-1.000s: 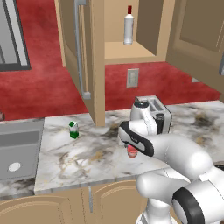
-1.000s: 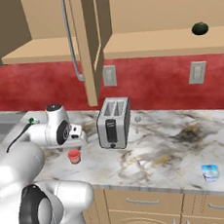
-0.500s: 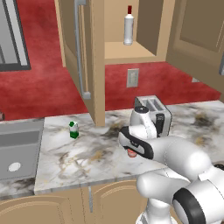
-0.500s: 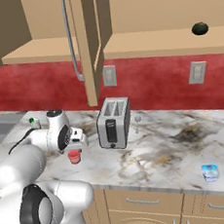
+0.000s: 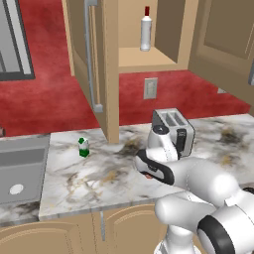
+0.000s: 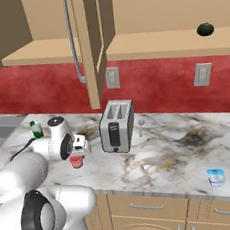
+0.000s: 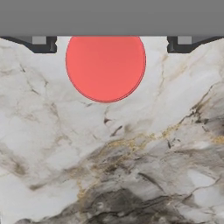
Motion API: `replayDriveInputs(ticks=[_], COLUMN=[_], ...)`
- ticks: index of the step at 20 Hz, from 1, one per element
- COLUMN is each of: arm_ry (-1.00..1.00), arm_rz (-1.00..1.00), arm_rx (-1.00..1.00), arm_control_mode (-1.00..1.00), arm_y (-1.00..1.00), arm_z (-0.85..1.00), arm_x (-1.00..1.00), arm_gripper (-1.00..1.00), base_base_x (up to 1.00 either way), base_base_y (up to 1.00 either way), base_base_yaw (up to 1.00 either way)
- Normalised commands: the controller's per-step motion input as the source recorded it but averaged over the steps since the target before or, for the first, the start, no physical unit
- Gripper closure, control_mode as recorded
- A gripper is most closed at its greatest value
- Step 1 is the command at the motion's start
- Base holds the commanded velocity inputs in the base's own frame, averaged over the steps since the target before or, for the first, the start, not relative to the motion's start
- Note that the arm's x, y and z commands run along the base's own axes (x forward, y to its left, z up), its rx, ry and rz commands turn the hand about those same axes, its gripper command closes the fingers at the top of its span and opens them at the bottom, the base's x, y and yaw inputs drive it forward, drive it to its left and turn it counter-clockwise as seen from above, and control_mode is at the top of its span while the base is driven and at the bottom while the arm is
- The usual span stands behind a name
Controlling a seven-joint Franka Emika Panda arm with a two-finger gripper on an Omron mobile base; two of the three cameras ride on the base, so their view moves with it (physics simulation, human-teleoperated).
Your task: Pick the jam and yogurt from the counter and place them in the cabinets closest to them.
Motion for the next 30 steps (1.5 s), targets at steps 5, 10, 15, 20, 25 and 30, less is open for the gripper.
replayDriveInputs(ticks=[5,10,15,20,25,30], arm_ry=[-0.04,-0.02,-0.02,-0.02,0.00,0.00], arm_rz=[0.00,0.00,0.00,0.00,0.00,0.00], arm_rx=[0.00,0.00,0.00,0.00,0.00,0.00], arm_control_mode=[-1.00,-1.00,-1.00,-1.00,-1.00,-1.00], arm_y=[0.00,-0.01,-0.09,-0.05,-0.01,0.00], arm_z=[-0.11,-0.12,-0.17,-0.21,-0.27,-0.30], arm_x=[0.07,0.05,0.00,0.00,0.00,0.00], arm_gripper=[-1.00,-1.00,-1.00,-1.00,-1.00,-1.00], base_base_x=[0.00,0.00,0.00,0.00,0.00,0.00], base_base_y=[0.00,0.00,0.00,0.00,0.00,0.00], base_base_yaw=[0.00,0.00,0.00,0.00,0.00,0.00])
